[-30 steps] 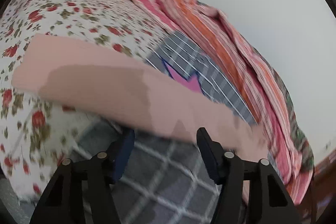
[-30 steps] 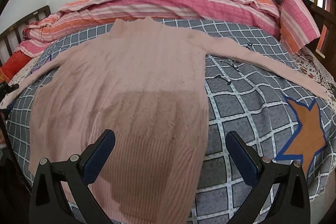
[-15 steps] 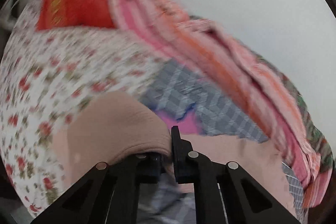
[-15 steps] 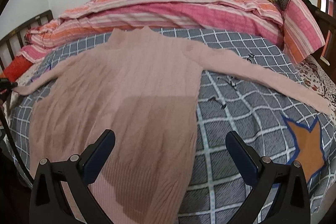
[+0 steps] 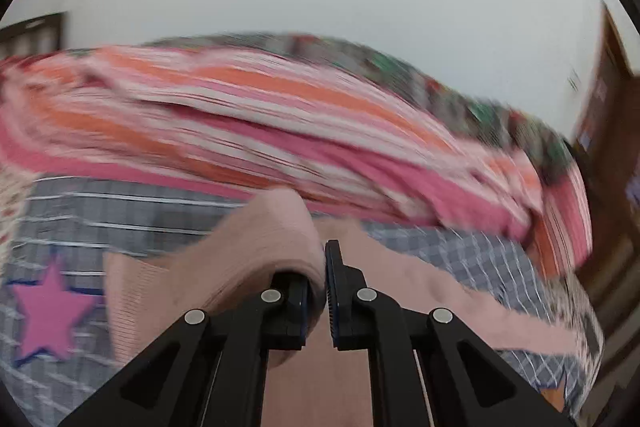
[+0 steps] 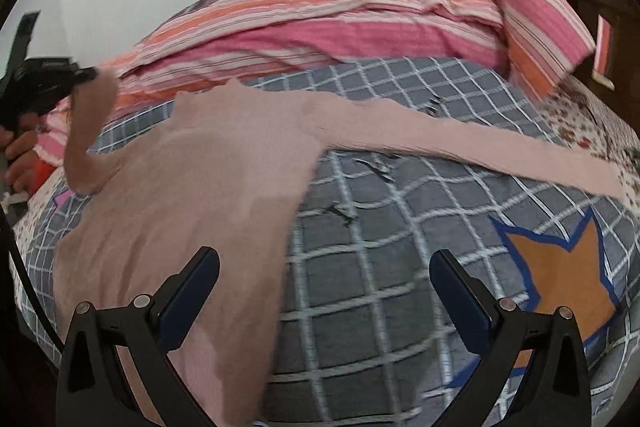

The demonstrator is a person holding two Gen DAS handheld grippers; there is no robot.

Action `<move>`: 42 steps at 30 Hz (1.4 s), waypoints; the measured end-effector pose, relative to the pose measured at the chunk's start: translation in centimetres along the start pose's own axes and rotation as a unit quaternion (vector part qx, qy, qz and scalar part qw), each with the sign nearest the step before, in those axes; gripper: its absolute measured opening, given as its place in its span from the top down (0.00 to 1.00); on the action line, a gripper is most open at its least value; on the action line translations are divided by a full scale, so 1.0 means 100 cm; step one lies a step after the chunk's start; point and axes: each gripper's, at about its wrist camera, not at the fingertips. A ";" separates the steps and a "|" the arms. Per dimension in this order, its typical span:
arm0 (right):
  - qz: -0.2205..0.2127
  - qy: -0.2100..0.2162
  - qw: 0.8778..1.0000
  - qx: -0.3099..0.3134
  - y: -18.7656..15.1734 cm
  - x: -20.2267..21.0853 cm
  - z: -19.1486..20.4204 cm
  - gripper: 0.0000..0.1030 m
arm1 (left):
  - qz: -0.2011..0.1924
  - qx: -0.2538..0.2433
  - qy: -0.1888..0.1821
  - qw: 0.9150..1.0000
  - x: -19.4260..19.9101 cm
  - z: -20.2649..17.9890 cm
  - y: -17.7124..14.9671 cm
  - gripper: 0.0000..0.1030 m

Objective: Fold small clothes

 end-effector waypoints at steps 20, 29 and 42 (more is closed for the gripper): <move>0.010 0.017 1.000 0.020 0.026 -0.034 0.013 0.01 | 0.079 0.061 -0.008 0.995 -0.011 0.057 -0.064 0.30; 0.050 0.048 0.992 0.109 0.062 -0.087 0.095 0.29 | 0.123 0.057 0.117 0.984 -0.038 0.125 -0.107 0.32; 0.079 -0.025 0.988 0.133 0.095 -0.155 0.127 0.43 | 0.104 0.071 0.094 0.988 -0.039 0.131 -0.109 0.27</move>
Point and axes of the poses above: each gripper's, at about its wrist camera, not at the fingertips, and x roughly against the way its jaws point, z to its left, y to its top, and after that the axes turned 8 degrees about y, right-handed
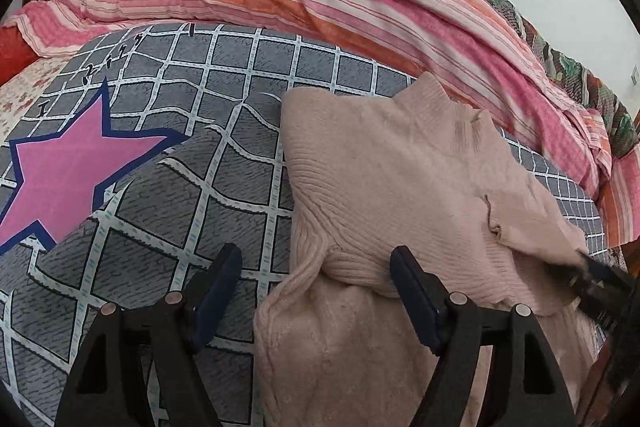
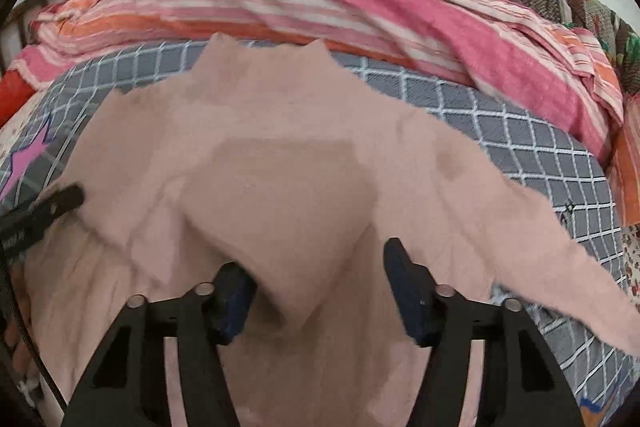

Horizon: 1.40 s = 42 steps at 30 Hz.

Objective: Fold small clothes

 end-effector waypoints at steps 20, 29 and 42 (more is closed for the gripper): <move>-0.017 0.070 0.994 -0.084 -0.046 0.026 -0.115 0.53 | 0.003 -0.013 0.008 1.000 -0.004 -0.002 0.003 0.25; -0.029 0.086 0.992 -0.089 -0.040 0.031 -0.125 0.92 | -0.001 -0.047 0.010 0.999 -0.002 -0.012 0.032 0.32; -0.064 0.105 0.992 -0.041 -0.008 0.032 -0.100 0.96 | -0.007 0.006 0.046 0.999 -0.019 0.020 0.044 0.90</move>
Point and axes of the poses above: each gripper's, at about its wrist camera, not at the fingertips, and x roughly against the way its jaws point, z to its left, y to its top, and after that the axes turned 8 degrees about y, right-handed
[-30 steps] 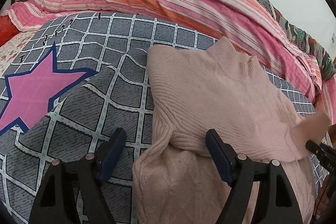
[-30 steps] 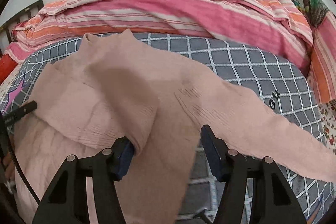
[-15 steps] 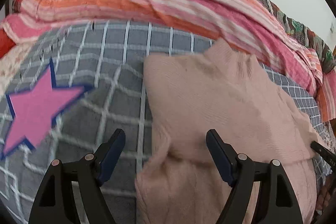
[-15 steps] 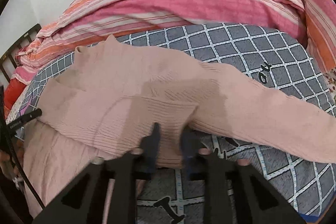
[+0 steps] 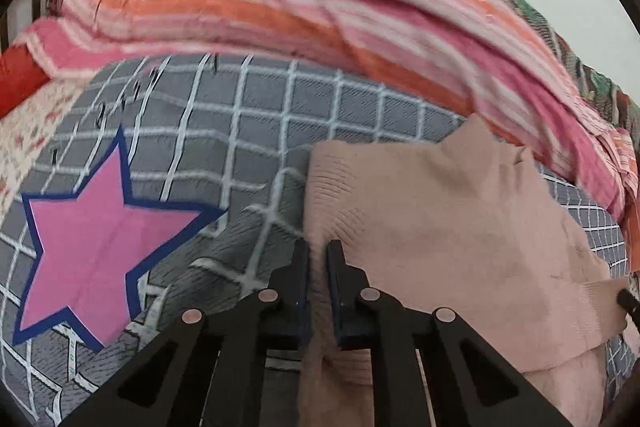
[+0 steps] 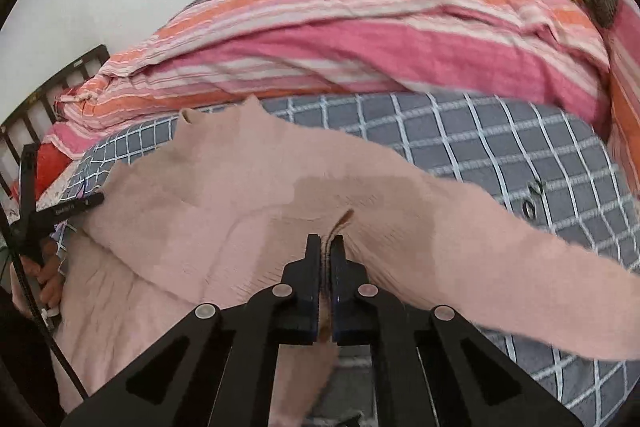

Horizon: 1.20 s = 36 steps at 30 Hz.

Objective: Fold small clothes

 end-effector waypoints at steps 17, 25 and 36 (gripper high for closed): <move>0.035 -0.107 0.993 0.022 -0.025 0.004 -0.005 0.48 | -0.038 -0.076 -0.034 0.996 0.042 -0.019 -0.014 0.59; -0.008 -0.107 0.994 -0.011 -0.055 0.075 -0.031 0.28 | -0.005 -0.067 -0.018 0.998 0.035 -0.023 -0.046 0.53; -0.080 -0.205 0.972 -0.085 -0.103 0.156 -0.097 0.29 | -0.046 -0.076 -0.023 0.996 0.077 -0.009 -0.101 0.53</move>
Point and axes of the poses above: each gripper's, at about its wrist camera, not at the fingertips, and x roughly against the way its jaws point, z to its left, y to its top, and after that the axes turned 8 degrees about y, right-handed
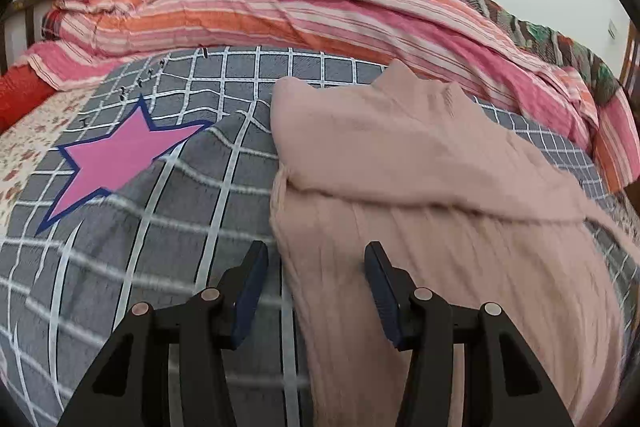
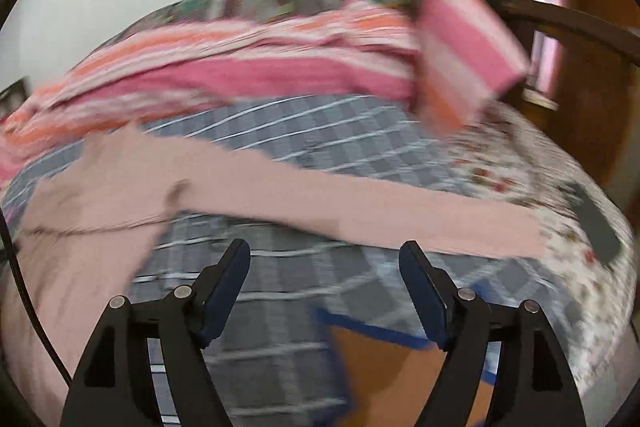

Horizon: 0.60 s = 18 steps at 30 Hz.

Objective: Fold small clothes

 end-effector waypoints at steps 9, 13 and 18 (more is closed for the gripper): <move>0.050 -0.004 0.997 -0.059 -0.010 -0.011 -0.078 0.44 | 0.003 -0.002 0.006 1.000 -0.006 0.000 -0.002 0.47; 0.060 -0.001 0.996 -0.073 -0.012 -0.021 -0.094 0.44 | 0.005 -0.007 0.008 1.000 -0.007 -0.004 -0.003 0.43; 0.069 0.020 0.991 -0.117 -0.013 -0.039 -0.115 0.44 | 0.007 -0.007 0.009 1.000 -0.008 -0.004 -0.003 0.41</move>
Point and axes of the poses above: each gripper's, at about its wrist camera, not at the fingertips, and x roughly against the way its jaws point, z to its left, y to its top, and after that the axes turned 8 degrees about y, right-handed
